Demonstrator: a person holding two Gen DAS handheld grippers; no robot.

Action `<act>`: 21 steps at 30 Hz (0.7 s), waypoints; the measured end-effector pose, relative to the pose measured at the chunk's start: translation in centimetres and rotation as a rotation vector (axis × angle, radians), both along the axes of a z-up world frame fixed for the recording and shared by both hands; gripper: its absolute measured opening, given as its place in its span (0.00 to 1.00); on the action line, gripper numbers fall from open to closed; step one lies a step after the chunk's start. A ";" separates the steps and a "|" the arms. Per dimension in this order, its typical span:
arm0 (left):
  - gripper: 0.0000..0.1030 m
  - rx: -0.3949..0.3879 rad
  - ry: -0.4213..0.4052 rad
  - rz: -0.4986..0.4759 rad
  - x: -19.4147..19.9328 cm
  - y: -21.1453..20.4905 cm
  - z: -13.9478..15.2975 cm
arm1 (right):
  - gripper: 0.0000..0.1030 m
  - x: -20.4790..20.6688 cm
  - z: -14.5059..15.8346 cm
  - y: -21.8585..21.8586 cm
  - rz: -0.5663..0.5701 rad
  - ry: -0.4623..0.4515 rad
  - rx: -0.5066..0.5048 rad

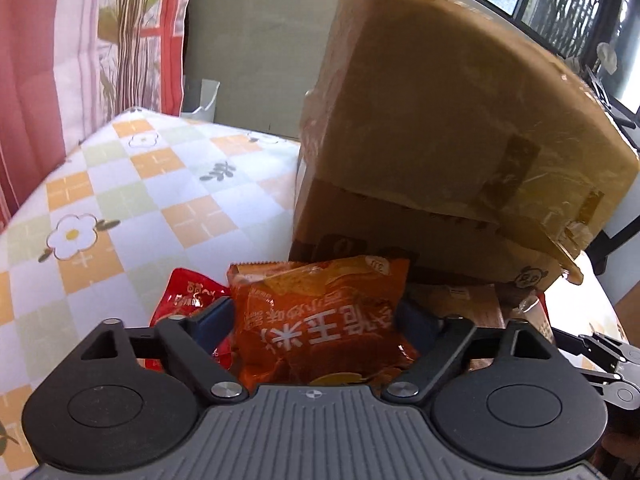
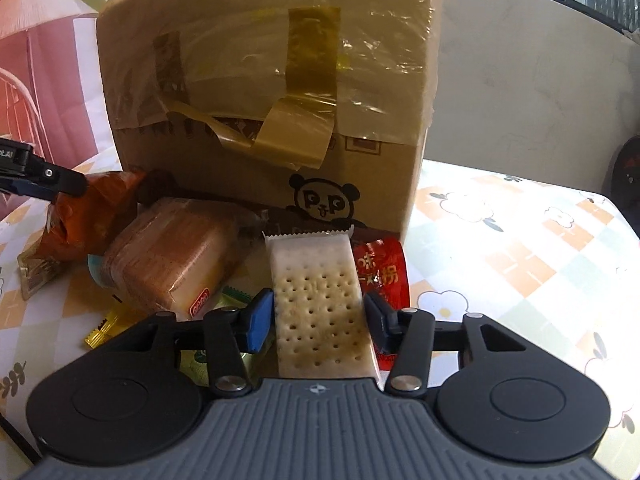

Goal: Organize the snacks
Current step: 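Grasp the orange snack bag with the left tool while the right tool grasps the white cracker packet, then lift both held snacks over the lined box and release them inside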

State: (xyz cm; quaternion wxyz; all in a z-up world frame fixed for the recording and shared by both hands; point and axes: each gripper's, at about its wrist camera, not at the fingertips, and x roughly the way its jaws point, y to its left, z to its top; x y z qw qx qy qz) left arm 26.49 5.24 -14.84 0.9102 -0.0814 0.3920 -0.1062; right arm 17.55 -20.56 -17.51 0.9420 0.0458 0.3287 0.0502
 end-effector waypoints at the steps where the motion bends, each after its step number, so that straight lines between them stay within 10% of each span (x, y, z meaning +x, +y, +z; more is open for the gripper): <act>1: 0.90 0.005 0.008 -0.004 0.0 0.0 -0.2 | 0.50 -0.1 -0.1 -0.1 -0.002 -0.004 0.006; 21: 0.67 0.050 -0.043 -0.020 -3.1 -1.1 0.0 | 0.48 -0.4 -0.6 0.2 0.006 -0.013 0.015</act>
